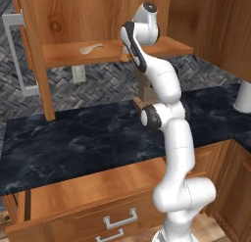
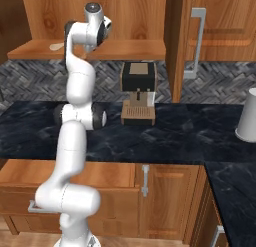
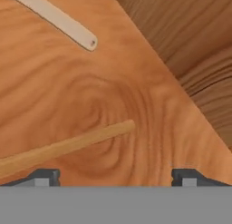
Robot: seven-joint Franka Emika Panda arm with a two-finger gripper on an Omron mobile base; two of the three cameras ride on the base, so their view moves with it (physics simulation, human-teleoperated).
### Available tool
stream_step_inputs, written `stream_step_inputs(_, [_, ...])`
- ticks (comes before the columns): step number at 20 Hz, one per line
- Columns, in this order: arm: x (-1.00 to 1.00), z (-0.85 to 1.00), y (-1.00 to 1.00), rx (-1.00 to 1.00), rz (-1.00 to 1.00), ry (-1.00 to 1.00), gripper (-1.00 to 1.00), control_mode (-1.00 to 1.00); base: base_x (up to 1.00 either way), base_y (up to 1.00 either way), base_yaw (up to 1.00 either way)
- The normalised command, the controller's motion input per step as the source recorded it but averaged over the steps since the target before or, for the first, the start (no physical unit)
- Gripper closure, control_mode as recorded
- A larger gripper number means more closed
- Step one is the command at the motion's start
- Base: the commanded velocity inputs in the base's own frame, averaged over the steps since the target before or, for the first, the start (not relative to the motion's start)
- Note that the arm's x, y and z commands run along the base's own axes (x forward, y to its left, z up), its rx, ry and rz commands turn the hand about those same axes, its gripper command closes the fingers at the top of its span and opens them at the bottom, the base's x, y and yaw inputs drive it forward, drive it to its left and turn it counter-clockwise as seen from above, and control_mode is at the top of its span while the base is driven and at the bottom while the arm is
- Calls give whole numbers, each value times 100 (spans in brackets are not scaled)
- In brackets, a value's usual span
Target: Organize the utensils by type. Pick up the wooden spoons from the counter and place them in the open cabinet. Then pick up the metallic utensils from the counter and place them in the open drawer.
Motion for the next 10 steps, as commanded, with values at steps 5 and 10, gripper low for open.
stream_step_inputs(5, [9,30,15,25,-70,10,-100,-100,0,0,0])
stream_step_inputs(10, [2,26,15,32,-72,13,-100,-100,0,0,0])
